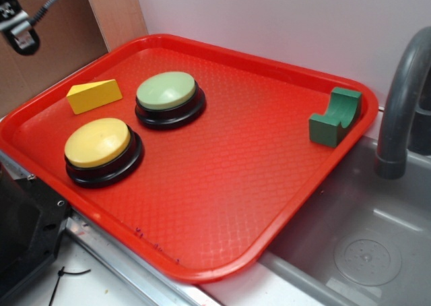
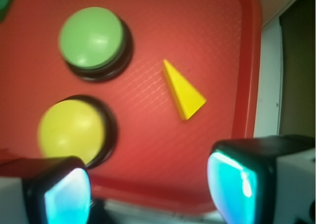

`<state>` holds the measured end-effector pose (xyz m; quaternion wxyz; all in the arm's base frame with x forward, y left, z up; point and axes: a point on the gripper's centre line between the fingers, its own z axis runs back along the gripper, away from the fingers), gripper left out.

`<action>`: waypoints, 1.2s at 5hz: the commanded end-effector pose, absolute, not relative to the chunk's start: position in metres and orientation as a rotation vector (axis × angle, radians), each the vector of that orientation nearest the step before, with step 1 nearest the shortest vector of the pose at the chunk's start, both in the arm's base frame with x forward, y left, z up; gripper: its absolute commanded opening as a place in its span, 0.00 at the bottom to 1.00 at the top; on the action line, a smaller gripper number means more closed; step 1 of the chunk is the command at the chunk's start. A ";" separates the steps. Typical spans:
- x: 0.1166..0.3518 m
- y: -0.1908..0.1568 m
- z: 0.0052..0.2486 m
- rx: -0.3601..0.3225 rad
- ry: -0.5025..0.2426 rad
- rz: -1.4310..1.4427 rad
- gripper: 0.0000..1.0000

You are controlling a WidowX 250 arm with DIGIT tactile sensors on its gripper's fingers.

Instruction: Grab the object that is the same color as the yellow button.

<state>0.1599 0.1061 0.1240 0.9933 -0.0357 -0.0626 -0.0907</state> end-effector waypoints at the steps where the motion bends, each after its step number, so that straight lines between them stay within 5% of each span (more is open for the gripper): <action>1: 0.188 0.122 0.089 -0.029 -0.138 -0.251 1.00; 5: 0.204 0.125 0.025 0.001 -0.018 -0.316 1.00; 6: 0.201 0.127 0.020 0.020 -0.002 -0.306 0.26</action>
